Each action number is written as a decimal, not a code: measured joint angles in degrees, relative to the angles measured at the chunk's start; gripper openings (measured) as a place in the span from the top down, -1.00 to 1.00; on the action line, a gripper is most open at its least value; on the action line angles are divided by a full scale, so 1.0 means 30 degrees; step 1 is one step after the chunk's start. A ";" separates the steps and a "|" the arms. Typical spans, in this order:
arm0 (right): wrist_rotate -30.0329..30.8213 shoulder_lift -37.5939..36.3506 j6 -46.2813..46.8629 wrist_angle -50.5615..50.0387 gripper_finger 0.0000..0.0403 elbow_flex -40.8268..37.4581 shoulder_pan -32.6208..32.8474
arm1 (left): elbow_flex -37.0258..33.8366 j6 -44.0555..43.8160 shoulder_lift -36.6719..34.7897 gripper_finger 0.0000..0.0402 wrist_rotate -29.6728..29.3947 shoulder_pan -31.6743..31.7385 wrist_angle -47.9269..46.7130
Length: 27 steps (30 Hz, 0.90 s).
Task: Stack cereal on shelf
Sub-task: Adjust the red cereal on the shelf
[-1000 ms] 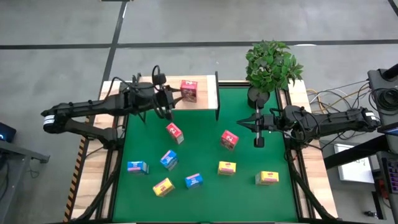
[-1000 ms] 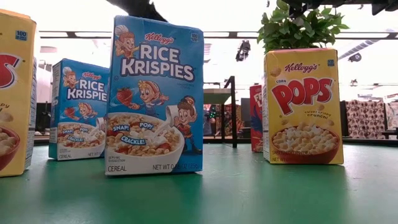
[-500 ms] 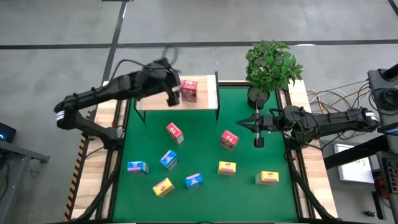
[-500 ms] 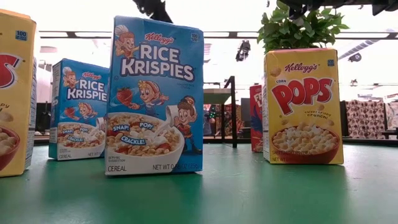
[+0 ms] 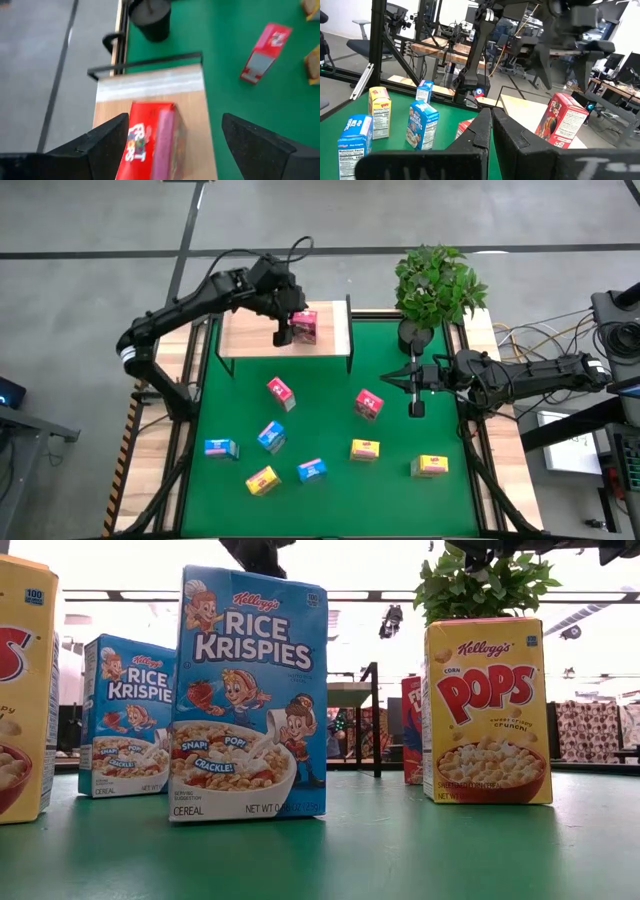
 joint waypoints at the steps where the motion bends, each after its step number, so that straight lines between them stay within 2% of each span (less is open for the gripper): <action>1: 0.0000 0.0004 0.0059 -0.0038 0.96 0.0000 -0.0005 | 0.0031 0.0007 0.0187 -0.50 -0.0007 0.0115 -0.0057; 20: 0.0000 -0.0003 0.0693 -0.0369 0.96 0.0000 -0.0007 | -0.0311 0.0254 0.0731 -0.50 -0.0071 0.0955 0.0009; 27: 0.0000 -0.0003 0.0693 -0.0387 0.96 0.0000 -0.0004 | -0.0319 0.0348 0.1371 -0.37 -0.0079 0.0940 -0.0006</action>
